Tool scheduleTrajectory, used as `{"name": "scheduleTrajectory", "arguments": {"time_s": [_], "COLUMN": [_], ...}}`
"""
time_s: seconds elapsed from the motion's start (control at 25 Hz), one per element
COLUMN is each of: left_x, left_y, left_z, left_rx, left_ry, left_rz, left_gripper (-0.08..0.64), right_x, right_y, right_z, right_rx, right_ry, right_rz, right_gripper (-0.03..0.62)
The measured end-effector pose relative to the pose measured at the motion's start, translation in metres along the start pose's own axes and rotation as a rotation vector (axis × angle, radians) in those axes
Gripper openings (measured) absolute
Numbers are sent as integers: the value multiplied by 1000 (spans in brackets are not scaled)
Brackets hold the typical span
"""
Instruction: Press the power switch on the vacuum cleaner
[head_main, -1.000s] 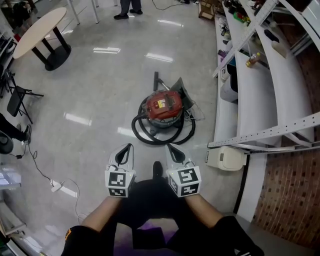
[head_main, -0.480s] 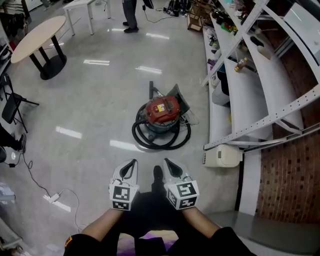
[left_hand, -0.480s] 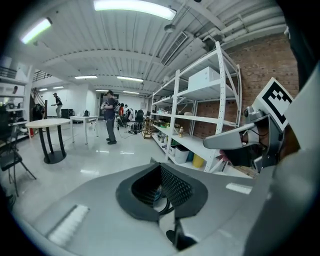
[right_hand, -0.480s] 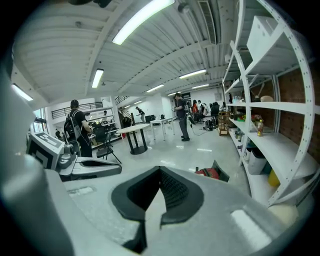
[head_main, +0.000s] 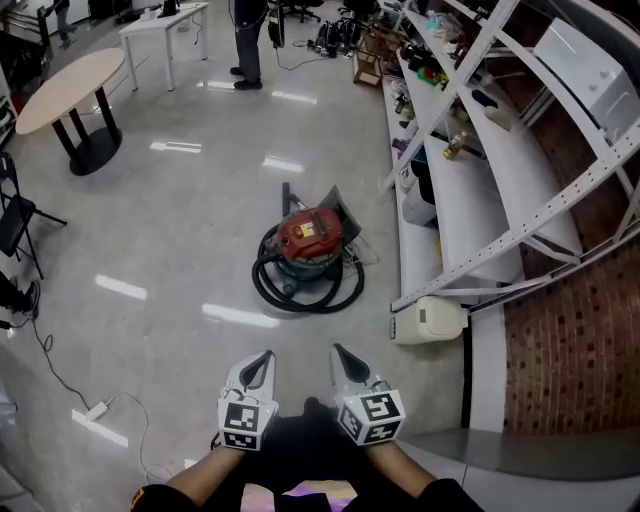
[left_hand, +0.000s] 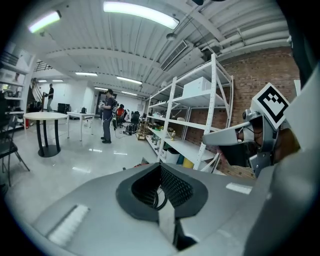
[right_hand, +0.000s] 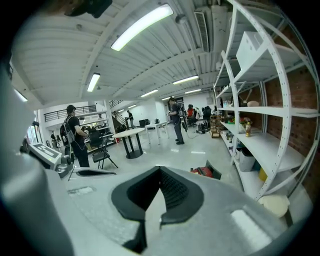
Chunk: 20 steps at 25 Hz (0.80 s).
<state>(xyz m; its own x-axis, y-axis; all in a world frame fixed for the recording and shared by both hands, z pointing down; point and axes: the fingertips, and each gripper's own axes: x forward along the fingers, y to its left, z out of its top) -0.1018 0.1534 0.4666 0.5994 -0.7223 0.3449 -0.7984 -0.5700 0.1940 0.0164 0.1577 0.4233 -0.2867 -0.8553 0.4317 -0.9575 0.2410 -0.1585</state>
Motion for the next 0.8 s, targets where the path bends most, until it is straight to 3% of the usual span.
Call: {"name": "scheduleTrajectory", "arguments": {"time_s": [0.4, 0.8], "left_x": [-33, -74], "left_y": [-48, -118], "left_z": [1, -11], "left_rx": [20, 55], "left_ry": [-46, -101], "left_rz": [69, 159], "left_gripper": [15, 15], "right_x": [-58, -129], "right_y": [15, 0], "right_z": [-9, -34], "right_rx": [-91, -148], "right_ry": [-38, -89], "right_rz": [105, 169], "right_gripper": [-8, -8]}}
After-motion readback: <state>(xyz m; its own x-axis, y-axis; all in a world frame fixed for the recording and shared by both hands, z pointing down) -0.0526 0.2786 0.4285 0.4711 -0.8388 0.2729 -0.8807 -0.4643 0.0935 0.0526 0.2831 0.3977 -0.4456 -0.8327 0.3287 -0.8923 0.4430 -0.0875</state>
